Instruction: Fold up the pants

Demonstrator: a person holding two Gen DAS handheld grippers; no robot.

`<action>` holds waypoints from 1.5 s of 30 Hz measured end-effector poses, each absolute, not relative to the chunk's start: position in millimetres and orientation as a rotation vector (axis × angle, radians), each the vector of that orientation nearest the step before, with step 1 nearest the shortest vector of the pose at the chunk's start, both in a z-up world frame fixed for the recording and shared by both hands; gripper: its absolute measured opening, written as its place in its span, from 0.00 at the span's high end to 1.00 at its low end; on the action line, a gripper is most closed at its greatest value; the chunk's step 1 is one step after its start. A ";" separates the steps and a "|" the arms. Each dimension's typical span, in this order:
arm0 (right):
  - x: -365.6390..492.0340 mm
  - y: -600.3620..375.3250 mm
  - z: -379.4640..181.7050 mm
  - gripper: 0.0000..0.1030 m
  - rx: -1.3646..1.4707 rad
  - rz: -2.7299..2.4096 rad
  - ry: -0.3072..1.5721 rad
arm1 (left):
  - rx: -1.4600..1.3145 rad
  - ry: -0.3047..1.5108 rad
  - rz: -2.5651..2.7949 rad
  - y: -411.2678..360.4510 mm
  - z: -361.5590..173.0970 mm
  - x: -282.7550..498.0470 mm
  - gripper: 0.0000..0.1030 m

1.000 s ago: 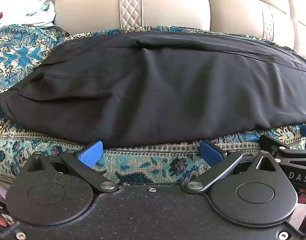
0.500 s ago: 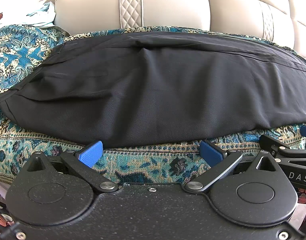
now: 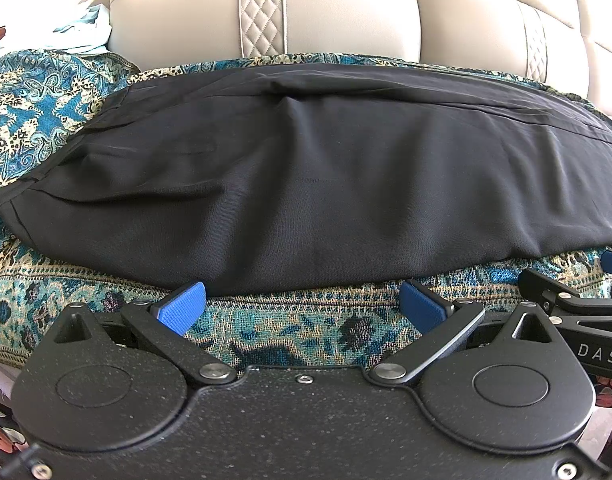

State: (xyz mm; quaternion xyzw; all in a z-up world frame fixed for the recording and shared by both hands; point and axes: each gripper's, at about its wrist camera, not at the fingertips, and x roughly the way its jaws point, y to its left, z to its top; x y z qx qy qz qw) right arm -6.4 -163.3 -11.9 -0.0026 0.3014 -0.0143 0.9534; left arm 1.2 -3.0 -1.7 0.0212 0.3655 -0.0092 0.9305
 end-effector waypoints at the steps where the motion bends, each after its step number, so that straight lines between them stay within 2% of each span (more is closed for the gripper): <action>1: -6.4 -163.3 -12.1 0.00 -0.006 -0.029 0.612 | 0.044 0.748 -0.019 -2.8 -1.6 1.1 0.00; 20: -6.1 -163.1 -9.7 0.00 -0.022 0.005 0.618 | 0.050 0.773 -0.020 -1.6 2.5 10.3 0.00; 25: 2.0 -160.6 -4.1 0.00 -0.041 0.012 0.653 | 0.047 0.830 -0.046 2.9 10.4 18.1 0.00; 32: 21.5 -176.7 15.7 0.00 0.020 0.086 0.776 | 0.021 0.804 -0.111 26.9 49.3 34.8 0.01; 37: 37.7 -201.9 41.0 0.00 0.194 0.152 0.771 | -0.019 0.753 -0.066 60.2 87.0 69.1 0.00; 45: 100.3 -229.8 76.9 0.00 0.289 0.132 0.754 | -0.136 0.741 0.087 128.0 125.8 158.2 0.00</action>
